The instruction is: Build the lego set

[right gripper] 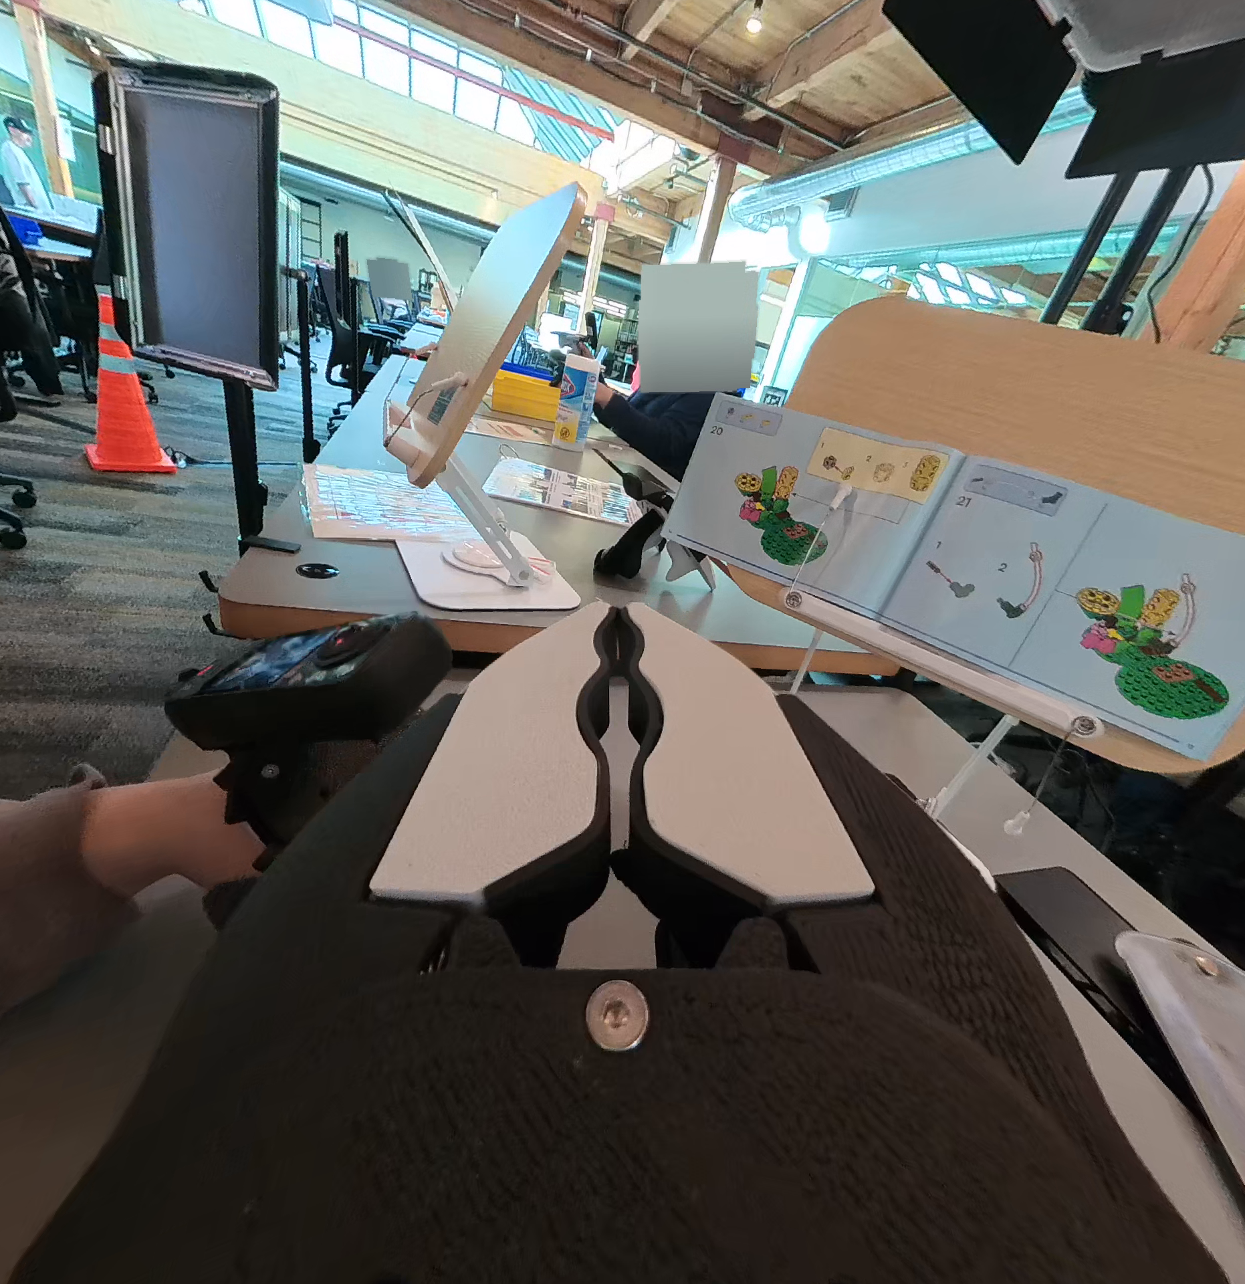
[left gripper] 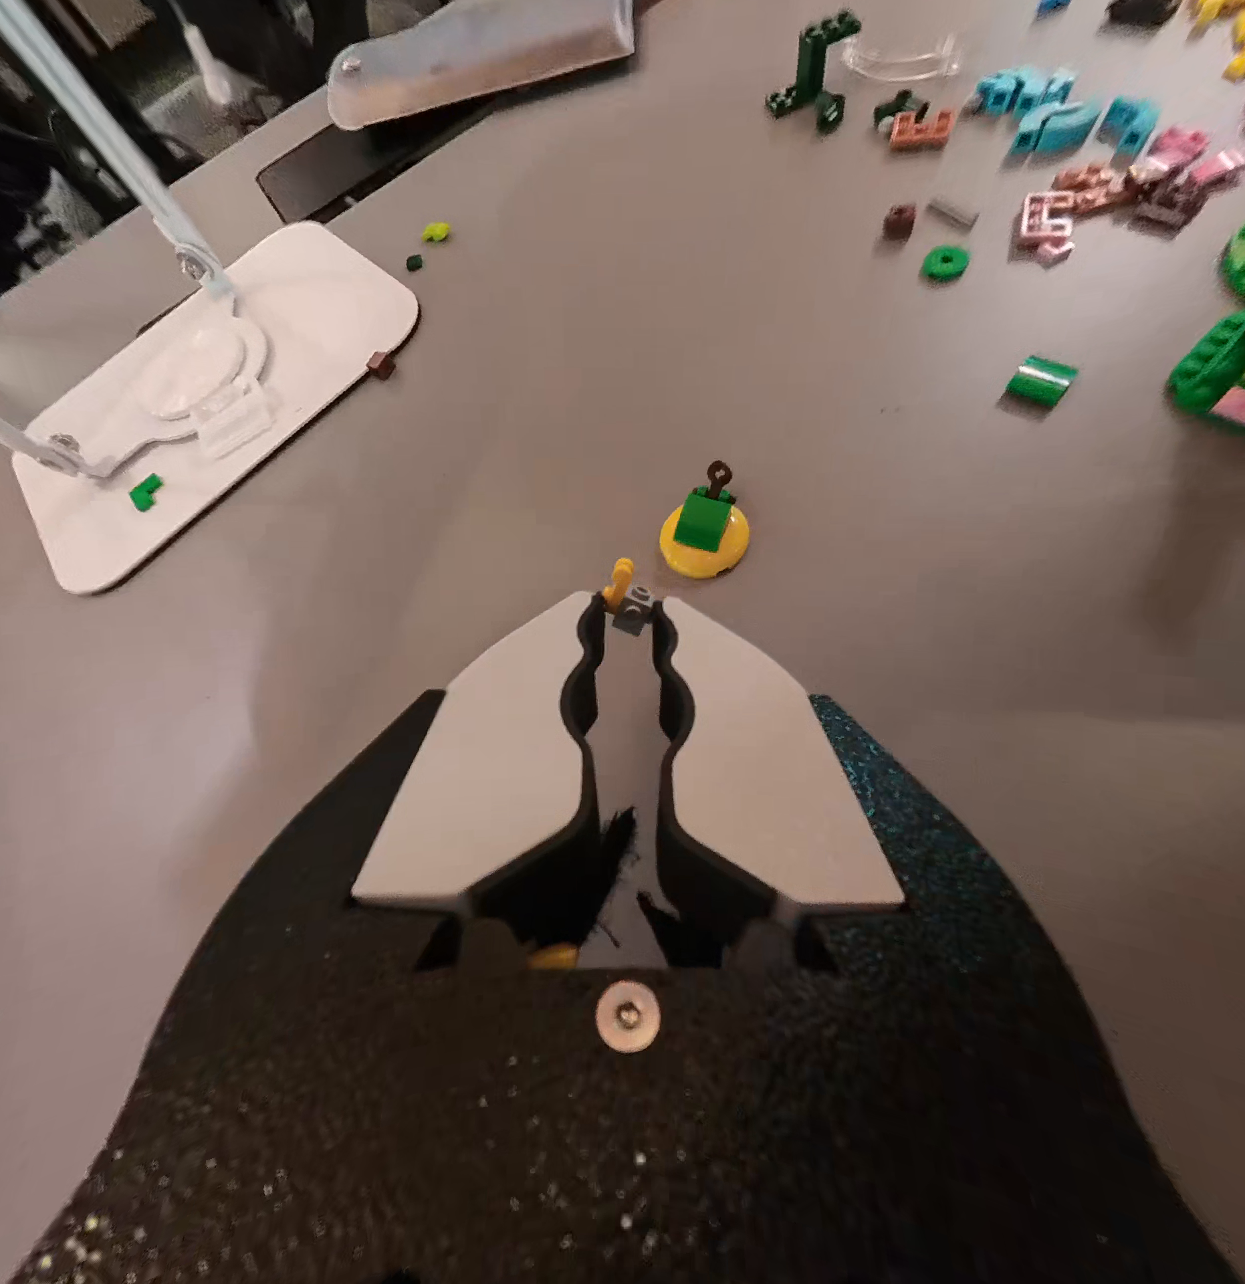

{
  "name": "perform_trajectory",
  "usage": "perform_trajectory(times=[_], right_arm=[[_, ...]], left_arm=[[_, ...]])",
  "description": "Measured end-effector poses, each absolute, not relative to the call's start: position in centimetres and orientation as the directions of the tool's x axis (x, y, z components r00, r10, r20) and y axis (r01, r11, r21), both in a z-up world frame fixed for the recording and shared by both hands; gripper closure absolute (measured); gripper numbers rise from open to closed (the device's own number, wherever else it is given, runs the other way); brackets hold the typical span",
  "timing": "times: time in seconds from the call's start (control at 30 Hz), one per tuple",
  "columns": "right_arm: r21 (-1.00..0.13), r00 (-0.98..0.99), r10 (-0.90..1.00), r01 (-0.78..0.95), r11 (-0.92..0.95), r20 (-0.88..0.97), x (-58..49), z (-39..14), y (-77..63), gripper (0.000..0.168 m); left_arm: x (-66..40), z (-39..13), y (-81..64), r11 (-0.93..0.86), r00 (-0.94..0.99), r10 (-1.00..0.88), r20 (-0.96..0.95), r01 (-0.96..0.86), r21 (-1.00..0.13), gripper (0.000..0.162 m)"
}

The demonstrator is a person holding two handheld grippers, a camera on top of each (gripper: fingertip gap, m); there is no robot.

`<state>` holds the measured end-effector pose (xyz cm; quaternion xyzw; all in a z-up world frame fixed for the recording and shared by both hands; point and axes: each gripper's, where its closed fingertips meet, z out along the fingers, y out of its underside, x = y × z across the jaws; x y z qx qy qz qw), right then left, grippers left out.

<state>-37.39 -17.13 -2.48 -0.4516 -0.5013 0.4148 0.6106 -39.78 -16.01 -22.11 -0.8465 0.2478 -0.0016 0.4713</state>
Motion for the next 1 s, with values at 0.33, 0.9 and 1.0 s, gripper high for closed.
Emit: perform_trajectory(times=[0.33,0.9,1.0], right_arm=[[-0.959,0.114,0.953,0.005,0.282,0.281,-37.6,-3.2,-17.8,0.168],[-0.967,0.095,0.962,0.011,0.256,0.256,-37.6,-3.3,-17.9,0.168],[-0.967,0.091,0.963,0.014,0.255,0.255,-37.5,-3.4,-17.9,0.168]], left_arm=[[-38.2,-21.2,-15.8,-0.294,0.856,-0.501,-0.124,-0.303,-0.906,0.148],[-40.0,-24.7,-15.8,-0.481,0.881,-0.454,-0.135,-0.369,-0.795,0.148],[-40.0,-24.6,-15.9,-0.485,0.882,-0.454,-0.124,-0.361,-0.797,0.145]])
